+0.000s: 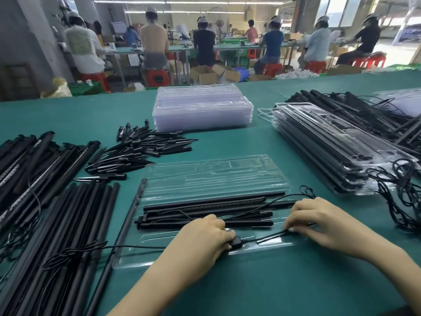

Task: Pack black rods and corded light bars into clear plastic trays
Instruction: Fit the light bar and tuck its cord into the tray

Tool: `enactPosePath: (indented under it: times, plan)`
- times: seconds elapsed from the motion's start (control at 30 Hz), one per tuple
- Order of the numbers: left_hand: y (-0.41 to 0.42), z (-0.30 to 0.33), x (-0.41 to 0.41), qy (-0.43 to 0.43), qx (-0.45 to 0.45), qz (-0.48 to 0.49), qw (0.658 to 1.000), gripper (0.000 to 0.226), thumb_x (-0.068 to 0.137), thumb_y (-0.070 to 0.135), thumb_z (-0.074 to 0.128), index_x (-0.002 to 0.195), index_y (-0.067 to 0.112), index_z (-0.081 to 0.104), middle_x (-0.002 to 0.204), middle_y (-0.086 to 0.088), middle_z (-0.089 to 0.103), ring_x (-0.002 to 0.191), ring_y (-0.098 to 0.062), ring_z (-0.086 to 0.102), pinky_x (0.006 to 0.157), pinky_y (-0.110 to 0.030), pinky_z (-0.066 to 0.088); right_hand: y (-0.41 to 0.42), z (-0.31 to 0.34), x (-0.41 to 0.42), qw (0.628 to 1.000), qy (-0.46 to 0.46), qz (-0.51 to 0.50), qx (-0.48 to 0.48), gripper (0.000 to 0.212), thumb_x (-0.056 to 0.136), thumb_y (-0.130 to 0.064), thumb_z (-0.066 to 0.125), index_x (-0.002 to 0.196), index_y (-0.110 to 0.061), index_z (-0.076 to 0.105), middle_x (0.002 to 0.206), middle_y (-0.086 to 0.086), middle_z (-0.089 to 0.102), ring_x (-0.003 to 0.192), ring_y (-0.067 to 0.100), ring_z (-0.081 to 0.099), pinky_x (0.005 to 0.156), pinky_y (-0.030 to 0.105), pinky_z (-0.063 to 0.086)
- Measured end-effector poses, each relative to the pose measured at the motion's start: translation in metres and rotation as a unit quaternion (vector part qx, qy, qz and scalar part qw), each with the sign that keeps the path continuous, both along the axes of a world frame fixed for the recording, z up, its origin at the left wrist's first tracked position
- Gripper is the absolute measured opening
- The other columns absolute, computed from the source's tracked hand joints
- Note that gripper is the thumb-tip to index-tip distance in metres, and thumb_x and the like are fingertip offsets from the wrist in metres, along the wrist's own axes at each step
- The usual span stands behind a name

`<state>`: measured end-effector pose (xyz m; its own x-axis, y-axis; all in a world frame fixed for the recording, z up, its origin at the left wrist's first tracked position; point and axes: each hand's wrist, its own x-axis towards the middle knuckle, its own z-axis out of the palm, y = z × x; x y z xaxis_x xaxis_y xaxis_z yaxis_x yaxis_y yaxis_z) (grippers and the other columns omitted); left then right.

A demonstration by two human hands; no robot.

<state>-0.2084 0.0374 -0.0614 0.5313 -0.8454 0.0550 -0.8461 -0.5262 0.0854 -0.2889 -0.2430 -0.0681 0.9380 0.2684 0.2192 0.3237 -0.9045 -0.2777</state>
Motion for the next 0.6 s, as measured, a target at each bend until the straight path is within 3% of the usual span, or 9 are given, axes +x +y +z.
enactPosePath:
  times: [0.2, 0.33, 0.43, 0.5, 0.6]
  plan:
    - [-0.004, 0.005, 0.0, 0.012, 0.02, 0.045, 0.999, 0.025, 0.1, 0.023, 0.041, 0.117, 0.027, 0.059, 0.102, 0.006, 0.057, 0.104, -0.019, 0.05, 0.071, -0.028, 0.034, 0.003, 0.002, -0.002, 1.0, -0.001, 0.008, 0.023, 0.012, 0.082, -0.016, 0.072, 0.085, -0.028, 0.073, 0.081, -0.014, 0.06, 0.076, -0.001, 0.052, 0.072, 0.02, 0.04]
    - [-0.015, 0.013, -0.005, -0.008, 0.082, 0.064, 0.995, 0.017, 0.095, 0.012, 0.044, 0.096, 0.021, 0.058, 0.086, 0.004, 0.044, 0.089, -0.026, 0.048, 0.051, -0.029, 0.018, 0.0, 0.002, -0.006, 0.995, 0.028, 0.001, 0.091, 0.016, 0.083, -0.012, 0.071, 0.086, -0.027, 0.074, 0.081, -0.01, 0.062, 0.077, 0.006, 0.058, 0.067, 0.019, 0.045]
    - [-0.02, 0.015, -0.011, -0.007, 0.088, 0.068, 0.994, 0.021, 0.091, 0.004, 0.044, 0.087, 0.024, 0.051, 0.085, 0.001, 0.043, 0.089, -0.03, 0.047, 0.047, -0.027, 0.011, -0.006, 0.003, -0.004, 0.986, -0.057, -0.044, 0.153, 0.018, 0.088, -0.008, 0.064, 0.096, -0.021, 0.072, 0.09, -0.007, 0.064, 0.086, 0.009, 0.061, 0.078, 0.02, 0.045]
    - [-0.017, 0.011, -0.012, -0.011, 0.074, 0.064, 0.995, 0.021, 0.091, 0.005, 0.042, 0.085, 0.024, 0.045, 0.081, 0.003, 0.035, 0.091, -0.027, 0.047, 0.047, -0.028, 0.011, -0.013, 0.003, 0.0, 0.978, -0.107, -0.105, 0.143, 0.036, 0.09, 0.005, 0.055, 0.108, -0.023, 0.068, 0.103, -0.005, 0.06, 0.1, 0.009, 0.057, 0.09, 0.021, 0.041]
    - [-0.008, 0.005, -0.004, 0.014, 0.028, 0.066, 0.997, 0.017, 0.096, 0.019, 0.043, 0.106, 0.026, 0.054, 0.08, 0.007, 0.036, 0.098, -0.018, 0.046, 0.056, -0.027, 0.024, -0.027, 0.003, 0.004, 0.977, -0.049, -0.192, 0.081, 0.084, 0.077, 0.027, 0.038, 0.127, -0.04, 0.05, 0.125, -0.008, 0.048, 0.118, 0.01, 0.046, 0.099, 0.016, 0.032]
